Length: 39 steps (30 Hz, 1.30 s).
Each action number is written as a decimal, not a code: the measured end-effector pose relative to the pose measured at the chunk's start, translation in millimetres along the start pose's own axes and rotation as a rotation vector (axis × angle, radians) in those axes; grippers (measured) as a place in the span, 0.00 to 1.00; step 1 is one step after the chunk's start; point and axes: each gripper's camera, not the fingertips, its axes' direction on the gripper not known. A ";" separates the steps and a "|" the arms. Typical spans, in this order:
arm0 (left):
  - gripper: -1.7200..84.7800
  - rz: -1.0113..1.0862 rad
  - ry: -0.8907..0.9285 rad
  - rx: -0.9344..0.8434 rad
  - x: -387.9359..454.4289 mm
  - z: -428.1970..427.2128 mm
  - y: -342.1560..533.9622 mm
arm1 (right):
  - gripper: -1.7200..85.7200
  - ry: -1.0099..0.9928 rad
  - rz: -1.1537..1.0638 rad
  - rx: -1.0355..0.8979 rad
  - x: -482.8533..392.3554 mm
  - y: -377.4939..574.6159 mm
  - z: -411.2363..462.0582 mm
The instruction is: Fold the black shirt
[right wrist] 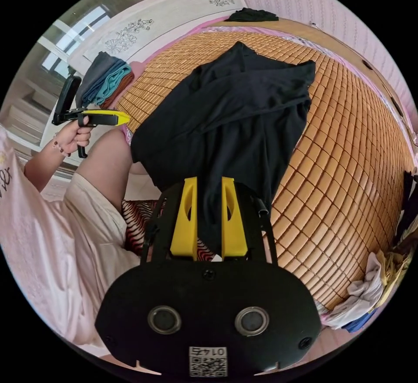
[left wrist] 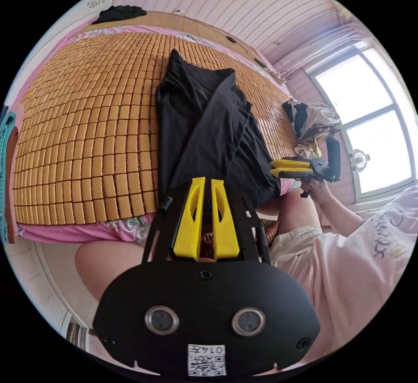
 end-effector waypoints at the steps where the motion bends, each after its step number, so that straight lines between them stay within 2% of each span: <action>1: 0.06 0.016 0.008 -0.012 1.7 8.4 -7.3 | 0.08 0.032 -0.025 -0.042 -11.7 1.1 5.1; 3: 0.06 0.042 0.040 -0.049 3.7 22.3 -17.7 | 0.07 0.098 -0.076 -0.121 -28.5 2.6 16.3; 4: 0.07 0.050 0.044 -0.072 4.4 30.4 -22.5 | 0.06 0.178 -0.102 -0.067 -38.8 5.4 11.7; 6: 0.07 0.060 0.018 -0.103 3.0 40.9 -26.0 | 0.05 0.281 -0.076 -0.085 -44.3 3.3 11.0; 8: 0.07 0.081 -0.045 -0.181 -1.3 54.2 -26.9 | 0.04 0.241 -0.041 -0.100 -44.4 -3.3 4.0; 12: 0.07 0.096 -0.051 -0.166 -4.6 45.6 -27.7 | 0.03 0.169 -0.030 -0.087 -49.2 -11.7 -22.9; 16: 0.07 0.248 -0.060 -0.091 22.4 20.9 -34.9 | 0.03 0.025 -0.011 -0.053 -53.7 -17.0 -48.1; 20: 0.07 0.361 0.049 -0.102 54.3 35.1 -50.2 | 0.08 0.150 0.033 -0.132 -50.7 -14.1 -38.5; 25: 0.07 0.439 0.096 -0.119 82.6 58.6 -66.2 | 0.11 0.192 0.203 -0.027 -26.0 0.7 -59.2; 27: 0.07 0.453 0.091 -0.123 88.7 63.0 -71.1 | 0.11 0.223 0.260 -0.008 -15.8 7.9 -58.4; 30: 0.07 0.460 0.076 -0.133 91.6 69.0 -76.8 | 0.09 0.200 0.290 -0.100 -1.2 13.9 -35.0; 34: 0.07 0.468 0.018 -0.241 87.3 88.4 -77.0 | 0.04 0.204 0.282 -0.078 6.7 23.3 -49.6; 39: 0.06 0.458 0.033 -0.215 84.7 78.9 -75.6 | 0.02 0.212 0.317 -0.013 31.7 42.8 -64.0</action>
